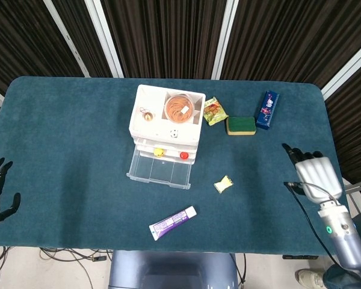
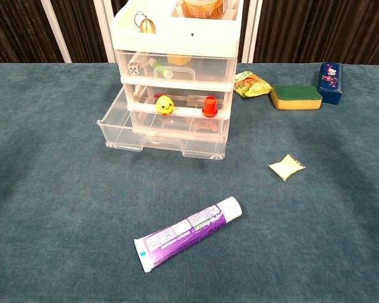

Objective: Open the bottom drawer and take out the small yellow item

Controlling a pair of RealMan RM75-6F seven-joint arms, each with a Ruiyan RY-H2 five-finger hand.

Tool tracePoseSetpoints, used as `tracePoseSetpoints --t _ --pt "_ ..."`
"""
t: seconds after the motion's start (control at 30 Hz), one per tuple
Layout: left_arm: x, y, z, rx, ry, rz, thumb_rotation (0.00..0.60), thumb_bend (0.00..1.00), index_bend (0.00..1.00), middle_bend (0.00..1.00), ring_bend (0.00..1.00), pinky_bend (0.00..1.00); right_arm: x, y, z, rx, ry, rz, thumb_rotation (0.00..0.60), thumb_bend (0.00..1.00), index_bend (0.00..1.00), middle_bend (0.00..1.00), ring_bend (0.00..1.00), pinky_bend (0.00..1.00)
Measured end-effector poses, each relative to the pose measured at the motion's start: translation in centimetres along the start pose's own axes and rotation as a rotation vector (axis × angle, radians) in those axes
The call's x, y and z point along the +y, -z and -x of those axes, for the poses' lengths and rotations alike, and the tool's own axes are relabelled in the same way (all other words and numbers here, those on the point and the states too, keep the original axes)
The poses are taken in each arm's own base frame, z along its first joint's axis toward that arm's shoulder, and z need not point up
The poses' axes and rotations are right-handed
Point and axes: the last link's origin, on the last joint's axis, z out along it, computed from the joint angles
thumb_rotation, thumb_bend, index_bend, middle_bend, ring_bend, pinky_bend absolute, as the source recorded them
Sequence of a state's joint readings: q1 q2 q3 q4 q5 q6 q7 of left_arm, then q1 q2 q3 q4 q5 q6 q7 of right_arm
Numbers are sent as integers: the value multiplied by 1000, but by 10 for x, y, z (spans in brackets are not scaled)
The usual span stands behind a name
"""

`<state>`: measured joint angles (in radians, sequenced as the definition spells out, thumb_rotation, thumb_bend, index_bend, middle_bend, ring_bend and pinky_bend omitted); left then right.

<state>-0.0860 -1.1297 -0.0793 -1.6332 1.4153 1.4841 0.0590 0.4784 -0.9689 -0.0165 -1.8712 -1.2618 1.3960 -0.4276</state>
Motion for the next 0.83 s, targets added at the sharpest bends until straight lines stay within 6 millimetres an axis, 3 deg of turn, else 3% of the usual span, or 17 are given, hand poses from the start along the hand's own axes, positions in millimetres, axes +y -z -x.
tracePoseSetpoints --t 0.4,0.83 --pt "1 1 -3 26 -19 21 600 438 55 0 0 0 3 56 52 72 -105 18 600 134 70 144 268 275" --pt "3 3 -4 32 -19 37 600 438 54 0 0 0 0 67 72 63 -82 5 600 134 69 143 266 272"
